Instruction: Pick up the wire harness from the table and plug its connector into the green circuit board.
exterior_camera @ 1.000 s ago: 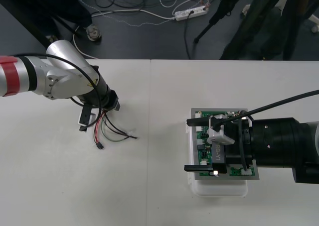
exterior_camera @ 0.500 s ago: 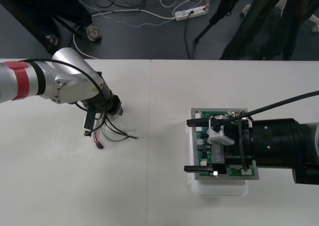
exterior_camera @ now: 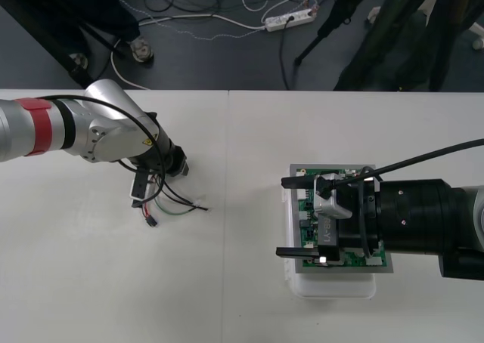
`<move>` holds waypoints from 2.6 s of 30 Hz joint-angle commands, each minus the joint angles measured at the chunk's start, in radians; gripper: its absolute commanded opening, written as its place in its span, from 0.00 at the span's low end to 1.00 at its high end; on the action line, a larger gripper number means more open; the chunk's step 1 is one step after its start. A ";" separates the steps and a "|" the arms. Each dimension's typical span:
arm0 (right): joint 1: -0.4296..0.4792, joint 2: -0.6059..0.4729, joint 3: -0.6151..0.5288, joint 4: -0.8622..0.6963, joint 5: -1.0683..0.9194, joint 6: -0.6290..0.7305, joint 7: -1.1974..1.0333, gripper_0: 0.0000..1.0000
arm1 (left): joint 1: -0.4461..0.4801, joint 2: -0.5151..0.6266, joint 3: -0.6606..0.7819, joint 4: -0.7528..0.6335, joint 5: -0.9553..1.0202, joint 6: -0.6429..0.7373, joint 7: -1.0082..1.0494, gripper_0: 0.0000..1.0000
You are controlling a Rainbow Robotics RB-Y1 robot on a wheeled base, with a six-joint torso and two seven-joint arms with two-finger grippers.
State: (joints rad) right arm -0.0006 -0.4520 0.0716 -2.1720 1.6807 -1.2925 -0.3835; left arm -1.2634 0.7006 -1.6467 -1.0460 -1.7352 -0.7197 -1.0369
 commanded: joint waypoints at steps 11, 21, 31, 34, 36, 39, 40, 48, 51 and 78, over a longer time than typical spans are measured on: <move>0.014 0.016 0.004 -0.008 0.004 0.013 0.083 1.00 | -0.056 -0.016 -0.012 0.026 0.014 0.054 -0.071 0.11; 0.014 0.016 -0.001 -0.006 0.004 0.013 0.092 1.00 | -0.054 -0.016 -0.010 0.035 0.014 0.054 -0.074 0.00; 0.016 0.016 -0.001 -0.008 0.004 0.013 0.095 1.00 | -0.054 -0.015 -0.012 0.040 0.012 0.043 -0.081 0.00; 0.016 0.016 -0.001 -0.008 0.004 0.013 0.095 1.00 | -0.056 -0.009 -0.010 0.040 0.022 0.028 -0.084 0.00; 0.017 0.016 -0.001 -0.008 0.004 0.013 0.095 1.00 | -0.056 -0.003 -0.005 0.040 0.026 0.025 -0.089 0.00; 0.017 0.016 -0.001 -0.008 0.002 0.013 0.095 1.00 | -0.056 0.008 0.008 0.038 0.032 0.014 -0.098 0.00; 0.017 0.016 -0.001 -0.008 -0.001 0.013 0.095 1.00 | -0.056 0.013 0.018 0.037 0.036 0.006 -0.101 0.00; 0.016 0.016 -0.003 -0.008 -0.021 0.015 0.094 1.00 | -0.056 0.074 0.108 -0.028 0.052 -0.099 -0.115 0.00; 0.017 0.016 -0.004 -0.008 -0.029 0.013 0.090 1.00 | -0.056 0.108 0.145 -0.065 0.060 -0.139 -0.115 0.00; 0.016 0.041 -0.042 -0.006 -0.245 0.018 0.083 1.00 | 0.035 0.382 0.479 -0.226 0.381 -0.461 -0.143 0.00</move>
State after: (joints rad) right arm 0.0006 -0.4333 0.0580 -2.1716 1.4592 -1.2872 -0.3262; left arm -1.2546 1.0155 -1.2985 -1.2531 -1.3876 -1.0472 -1.0427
